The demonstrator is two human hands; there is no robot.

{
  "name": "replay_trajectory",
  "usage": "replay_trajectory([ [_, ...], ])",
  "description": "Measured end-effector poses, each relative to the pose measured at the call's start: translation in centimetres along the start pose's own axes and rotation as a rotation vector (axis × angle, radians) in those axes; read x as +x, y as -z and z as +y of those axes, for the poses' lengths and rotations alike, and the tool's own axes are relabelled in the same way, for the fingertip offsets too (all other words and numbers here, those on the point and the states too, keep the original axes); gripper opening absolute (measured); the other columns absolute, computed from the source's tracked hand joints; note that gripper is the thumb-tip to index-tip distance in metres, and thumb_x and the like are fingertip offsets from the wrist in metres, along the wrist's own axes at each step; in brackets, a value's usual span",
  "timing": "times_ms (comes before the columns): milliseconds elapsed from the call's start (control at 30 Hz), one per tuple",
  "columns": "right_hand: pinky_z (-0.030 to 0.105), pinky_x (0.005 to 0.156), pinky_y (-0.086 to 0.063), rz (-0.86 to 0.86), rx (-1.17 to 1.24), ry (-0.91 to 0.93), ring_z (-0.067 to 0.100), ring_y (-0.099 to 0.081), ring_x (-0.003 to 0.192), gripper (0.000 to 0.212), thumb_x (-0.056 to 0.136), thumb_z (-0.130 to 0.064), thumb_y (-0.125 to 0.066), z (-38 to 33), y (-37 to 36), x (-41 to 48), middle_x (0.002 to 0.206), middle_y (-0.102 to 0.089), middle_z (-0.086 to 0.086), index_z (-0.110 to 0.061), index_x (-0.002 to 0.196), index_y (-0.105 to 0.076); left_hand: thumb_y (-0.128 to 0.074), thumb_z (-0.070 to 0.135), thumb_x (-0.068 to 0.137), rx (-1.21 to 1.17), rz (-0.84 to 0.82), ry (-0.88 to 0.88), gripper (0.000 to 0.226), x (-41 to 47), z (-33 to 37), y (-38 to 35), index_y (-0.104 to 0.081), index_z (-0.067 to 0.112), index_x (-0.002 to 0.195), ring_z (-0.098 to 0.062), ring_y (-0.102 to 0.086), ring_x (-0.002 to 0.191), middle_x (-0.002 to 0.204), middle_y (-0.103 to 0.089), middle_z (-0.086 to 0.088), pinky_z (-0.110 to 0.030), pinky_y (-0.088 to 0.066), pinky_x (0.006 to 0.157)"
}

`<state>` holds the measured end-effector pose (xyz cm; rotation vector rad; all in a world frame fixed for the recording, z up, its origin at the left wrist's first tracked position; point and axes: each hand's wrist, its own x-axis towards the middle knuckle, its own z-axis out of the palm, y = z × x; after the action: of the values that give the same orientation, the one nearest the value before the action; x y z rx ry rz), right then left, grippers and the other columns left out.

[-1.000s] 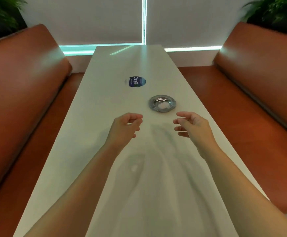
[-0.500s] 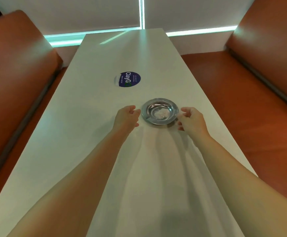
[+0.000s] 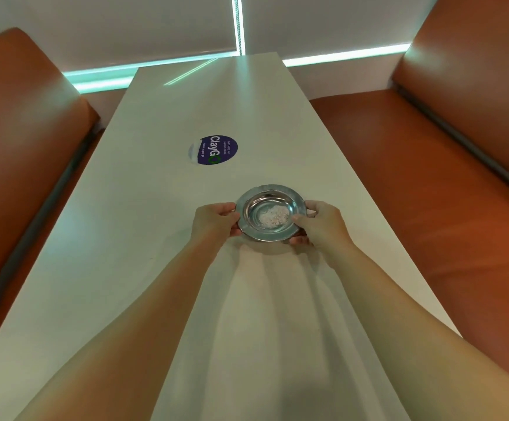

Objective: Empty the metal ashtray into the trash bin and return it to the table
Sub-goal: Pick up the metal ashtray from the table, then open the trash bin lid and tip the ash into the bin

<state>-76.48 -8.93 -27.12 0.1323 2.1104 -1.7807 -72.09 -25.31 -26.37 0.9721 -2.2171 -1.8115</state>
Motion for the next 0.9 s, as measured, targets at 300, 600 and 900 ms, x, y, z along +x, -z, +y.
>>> replay_trajectory([
  [300,0.023,0.046,-0.054,0.016,0.157,0.063,0.012,-0.06,0.057,0.039,0.083,-0.005,-0.061,-0.9,2.4,-12.0,0.075,-0.063,0.006,-0.01,0.121,-0.052,-0.056,0.001,0.083,-0.11,-0.131,-0.15,0.032,-11.3,0.9,4.2,-0.058,-0.001,0.115,-0.015,-0.062,0.065,0.079,-0.063,-0.006,-0.022,-0.058,0.067],
  [600,0.018,0.042,-0.051,0.051,0.353,0.071,0.005,-0.058,0.039,0.03,0.084,-0.005,-0.059,3.3,7.8,-31.2,0.072,-0.063,0.007,-0.015,0.112,-0.057,-0.058,0.004,0.083,-0.188,-0.363,-0.187,0.025,-28.6,-0.9,6.5,-0.059,0.008,0.107,-0.006,-0.067,0.061,0.081,-0.067,-0.005,-0.015,-0.056,0.059],
  [900,0.016,0.041,-0.051,0.125,0.445,0.103,0.005,-0.059,0.04,0.017,0.084,-0.002,-0.059,6.8,14.0,-39.7,0.069,-0.063,0.006,-0.014,0.095,-0.062,-0.058,0.002,0.083,-0.139,-0.497,-0.161,0.026,-36.4,-2.0,2.1,-0.06,0.008,0.108,-0.005,-0.064,0.056,0.078,-0.063,-0.005,-0.013,-0.055,0.056],
])
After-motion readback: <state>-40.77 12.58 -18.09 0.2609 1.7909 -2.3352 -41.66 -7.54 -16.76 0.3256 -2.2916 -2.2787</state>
